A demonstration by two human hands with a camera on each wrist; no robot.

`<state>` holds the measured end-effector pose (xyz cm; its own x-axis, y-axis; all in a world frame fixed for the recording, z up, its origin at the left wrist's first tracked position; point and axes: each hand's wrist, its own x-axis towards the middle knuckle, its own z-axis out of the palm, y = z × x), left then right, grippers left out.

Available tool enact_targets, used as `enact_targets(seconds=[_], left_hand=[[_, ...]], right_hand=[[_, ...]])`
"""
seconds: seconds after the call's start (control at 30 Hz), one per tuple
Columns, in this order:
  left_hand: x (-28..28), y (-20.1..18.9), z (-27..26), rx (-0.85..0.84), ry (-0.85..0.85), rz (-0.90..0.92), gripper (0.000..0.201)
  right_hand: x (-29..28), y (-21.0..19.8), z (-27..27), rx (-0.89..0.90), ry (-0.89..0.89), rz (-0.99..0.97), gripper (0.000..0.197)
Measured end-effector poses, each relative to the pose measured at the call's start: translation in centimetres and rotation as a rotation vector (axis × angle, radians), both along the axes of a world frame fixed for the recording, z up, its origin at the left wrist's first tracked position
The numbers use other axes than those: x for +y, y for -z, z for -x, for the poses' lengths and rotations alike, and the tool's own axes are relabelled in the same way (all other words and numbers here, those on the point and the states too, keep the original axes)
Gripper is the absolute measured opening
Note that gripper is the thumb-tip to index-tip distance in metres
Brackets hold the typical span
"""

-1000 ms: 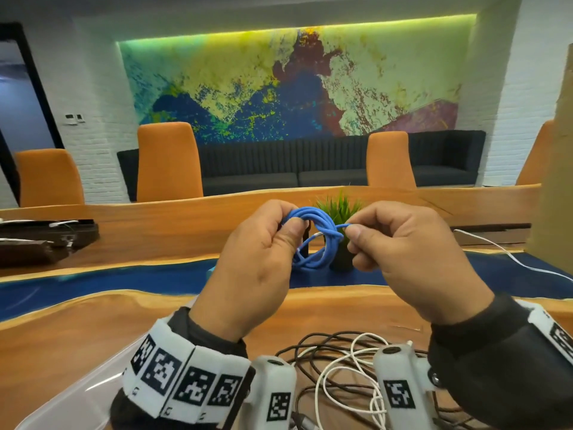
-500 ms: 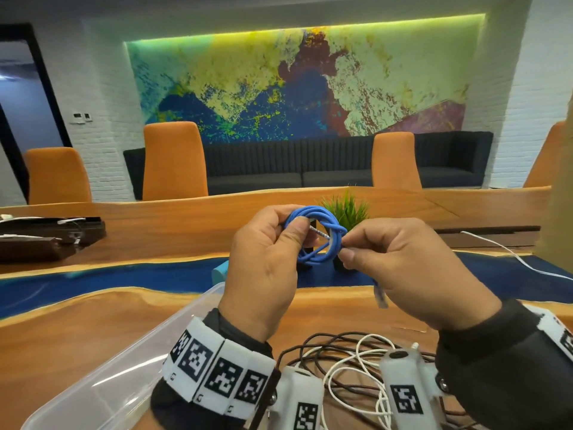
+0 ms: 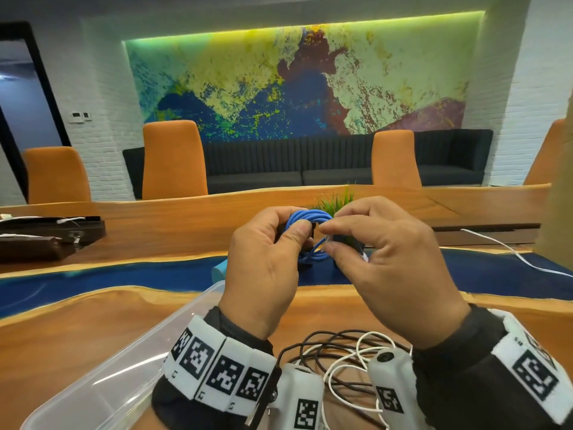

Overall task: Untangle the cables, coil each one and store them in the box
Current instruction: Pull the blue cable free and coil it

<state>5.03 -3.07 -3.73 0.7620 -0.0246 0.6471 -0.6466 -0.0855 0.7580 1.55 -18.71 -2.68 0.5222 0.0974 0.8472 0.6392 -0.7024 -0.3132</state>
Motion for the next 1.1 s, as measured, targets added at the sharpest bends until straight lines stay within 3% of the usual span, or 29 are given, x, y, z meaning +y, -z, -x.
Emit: enact_targets(seconds=[0.1, 0.27, 0.57, 0.67, 0.77, 0.83, 0.93, 1.0, 1.03, 1.1], left_hand=[[0.0, 0.3, -0.3, 0.144, 0.065, 0.016, 0.017], [-0.5, 0.1, -0.2, 0.473, 0.341, 0.136, 0.024], [-0.9, 0.3, -0.2, 0.63, 0.46, 0.204, 0.024], [-1.3, 0.6, 0.2, 0.555, 0.426, 0.138, 0.025], [-1.4, 0.7, 0.2, 0.311, 0.259, -0.02, 0.021], [-0.8, 0.4, 0.1, 0.18, 0.184, -0.082, 0.019], [0.2, 0.1, -0.2, 0.029, 0.113, -0.22, 0.018], [0.9, 0.0, -0.4, -0.055, 0.065, -0.345, 0.018], [1.2, -0.1, -0.6, -0.078, 0.042, -0.401, 0.017], [1.7, -0.3, -0.8, -0.072, 0.02, -0.498, 0.016]], right_hand=[[0.3, 0.5, -0.2, -0.064, 0.036, 0.036, 0.02], [0.3, 1.2, -0.8, -0.142, 0.037, 0.042, 0.018], [-0.1, 3.3, -2.4, -0.091, 0.071, -0.001, 0.018], [-0.4, 3.4, -2.6, -0.032, 0.116, -0.012, 0.016], [-0.7, 2.8, -2.4, 0.029, 0.08, -0.01, 0.01], [-0.7, 1.9, -1.9, 0.18, -0.002, -0.062, 0.008], [-1.0, 0.6, -1.1, 0.547, -0.238, -0.267, 0.015], [-1.3, -0.3, -0.5, 0.699, -0.42, -0.44, 0.029], [-1.5, -0.7, -0.1, 0.722, -0.447, -0.481, 0.038], [-1.7, -1.3, 0.6, 0.693, -0.335, -0.455, 0.046]])
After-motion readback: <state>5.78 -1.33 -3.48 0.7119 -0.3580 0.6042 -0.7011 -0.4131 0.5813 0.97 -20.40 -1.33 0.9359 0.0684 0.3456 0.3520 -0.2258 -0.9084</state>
